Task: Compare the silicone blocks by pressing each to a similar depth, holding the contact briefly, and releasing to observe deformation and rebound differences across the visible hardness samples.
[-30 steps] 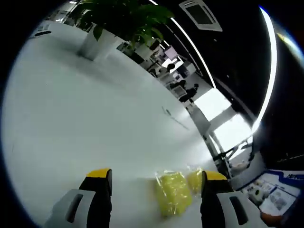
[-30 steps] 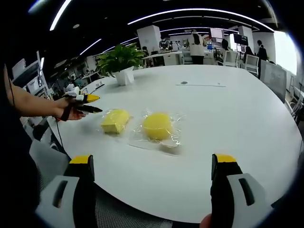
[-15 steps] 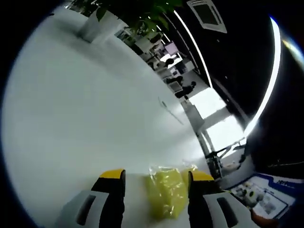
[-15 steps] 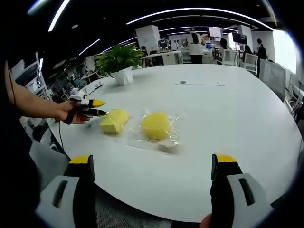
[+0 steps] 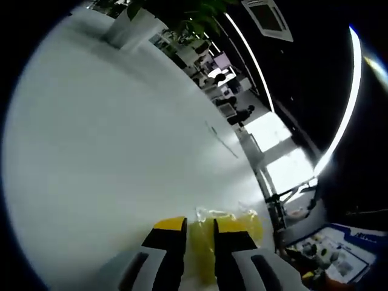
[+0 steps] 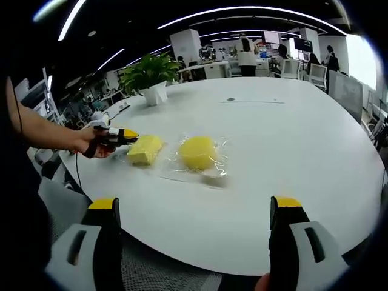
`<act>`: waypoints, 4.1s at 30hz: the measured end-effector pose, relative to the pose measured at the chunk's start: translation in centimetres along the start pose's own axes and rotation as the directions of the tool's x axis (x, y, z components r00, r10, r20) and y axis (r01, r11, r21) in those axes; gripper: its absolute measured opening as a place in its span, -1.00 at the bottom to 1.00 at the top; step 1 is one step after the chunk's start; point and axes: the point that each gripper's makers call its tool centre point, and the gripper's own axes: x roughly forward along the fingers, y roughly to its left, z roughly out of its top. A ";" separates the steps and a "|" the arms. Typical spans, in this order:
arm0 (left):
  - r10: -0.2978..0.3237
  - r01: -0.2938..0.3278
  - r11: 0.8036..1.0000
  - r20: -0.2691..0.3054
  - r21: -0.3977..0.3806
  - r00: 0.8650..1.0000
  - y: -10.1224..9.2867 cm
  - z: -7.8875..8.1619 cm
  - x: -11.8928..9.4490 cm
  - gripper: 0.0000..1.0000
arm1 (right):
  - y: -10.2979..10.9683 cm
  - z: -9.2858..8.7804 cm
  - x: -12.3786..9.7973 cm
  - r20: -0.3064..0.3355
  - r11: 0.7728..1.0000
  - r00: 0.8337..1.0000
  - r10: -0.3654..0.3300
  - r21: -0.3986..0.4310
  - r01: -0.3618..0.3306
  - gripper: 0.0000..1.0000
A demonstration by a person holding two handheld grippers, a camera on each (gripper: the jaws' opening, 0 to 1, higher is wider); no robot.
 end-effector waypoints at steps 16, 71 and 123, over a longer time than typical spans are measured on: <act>0.002 -0.002 1.000 -0.021 -0.013 1.000 -0.3 -0.5 0.3 -0.97 | -0.3 0.0 -0.1 -0.006 1.000 1.000 -0.005 -0.006 0.005 0.93; -0.103 0.081 0.927 0.040 0.365 0.994 -10.0 2.1 -3.4 -1.00 | 1.1 1.4 1.0 0.011 0.997 0.998 0.056 -0.054 -0.055 0.93; -0.419 0.304 0.802 0.122 0.515 0.900 -26.0 8.9 -12.3 -1.00 | 4.0 15.6 -0.6 0.293 0.965 0.921 0.255 -0.137 -0.224 0.93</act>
